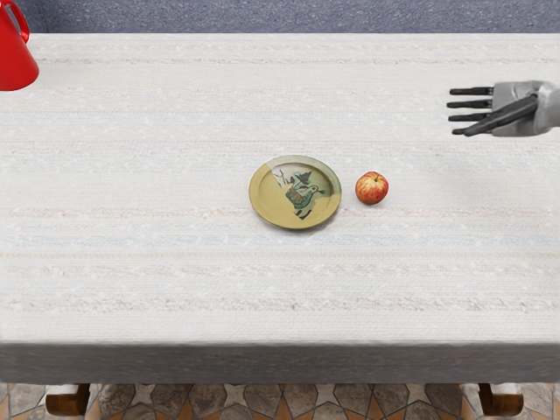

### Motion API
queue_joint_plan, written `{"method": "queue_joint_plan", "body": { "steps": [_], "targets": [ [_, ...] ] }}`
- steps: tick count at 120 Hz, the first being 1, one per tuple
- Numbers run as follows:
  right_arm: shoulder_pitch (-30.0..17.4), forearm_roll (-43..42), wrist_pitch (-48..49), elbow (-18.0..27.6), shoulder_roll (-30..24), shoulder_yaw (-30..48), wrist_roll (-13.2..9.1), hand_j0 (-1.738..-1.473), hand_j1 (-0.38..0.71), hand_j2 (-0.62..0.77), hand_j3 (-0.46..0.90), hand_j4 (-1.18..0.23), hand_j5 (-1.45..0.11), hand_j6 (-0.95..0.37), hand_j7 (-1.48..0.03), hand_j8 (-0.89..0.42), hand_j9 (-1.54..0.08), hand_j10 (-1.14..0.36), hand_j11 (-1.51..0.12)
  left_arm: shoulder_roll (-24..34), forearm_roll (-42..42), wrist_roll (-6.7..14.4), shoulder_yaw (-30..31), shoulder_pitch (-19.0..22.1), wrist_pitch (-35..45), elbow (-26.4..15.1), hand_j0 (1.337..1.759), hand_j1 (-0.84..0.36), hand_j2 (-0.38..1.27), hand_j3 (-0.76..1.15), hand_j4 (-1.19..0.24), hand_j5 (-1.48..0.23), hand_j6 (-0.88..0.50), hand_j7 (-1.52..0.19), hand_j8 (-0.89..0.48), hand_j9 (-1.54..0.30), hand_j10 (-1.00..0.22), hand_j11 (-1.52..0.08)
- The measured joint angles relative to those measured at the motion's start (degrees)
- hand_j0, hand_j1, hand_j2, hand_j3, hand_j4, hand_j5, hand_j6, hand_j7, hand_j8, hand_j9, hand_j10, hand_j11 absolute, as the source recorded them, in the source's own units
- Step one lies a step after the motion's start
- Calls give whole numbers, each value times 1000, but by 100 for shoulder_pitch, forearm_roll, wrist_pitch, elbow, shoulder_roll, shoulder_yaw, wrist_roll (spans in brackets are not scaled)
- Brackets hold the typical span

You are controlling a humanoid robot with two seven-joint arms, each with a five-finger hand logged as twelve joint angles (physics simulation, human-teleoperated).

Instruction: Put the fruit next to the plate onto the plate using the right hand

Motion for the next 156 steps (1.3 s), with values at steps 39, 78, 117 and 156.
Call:
{"method": "queue_joint_plan", "body": {
  "steps": [39,78,117,156],
  "targets": [
    [214,-1097,0,38,217,-129,0,-1658,-349,0,0,0,0,4,0,3,0,2,0,0,0,0,0,0,0,0,1658,349,0,0,0,0,-1,0,-1,0,0,0],
    [1419,-3420,-2,308,1547,-2271,0,-1658,-349,0,0,-1,0,-1,0,-1,0,0,0,0,0,0,2,0,0,0,1658,349,0,0,0,0,0,0,0,0,0,0],
    [2006,-4734,-1326,2028,1474,-3505,0,-1658,-349,0,0,-2,0,-2,0,-2,0,-1,0,0,0,0,2,0,0,0,1658,349,0,0,0,0,0,0,0,0,0,0],
    [1463,-5604,-3642,3541,1226,-3546,0,-1658,-348,0,0,-3,-2,-4,-1,-3,-1,-3,-1,0,0,0,1,0,0,0,1658,349,0,0,0,0,-1,0,0,0,0,0]
  ]
}}
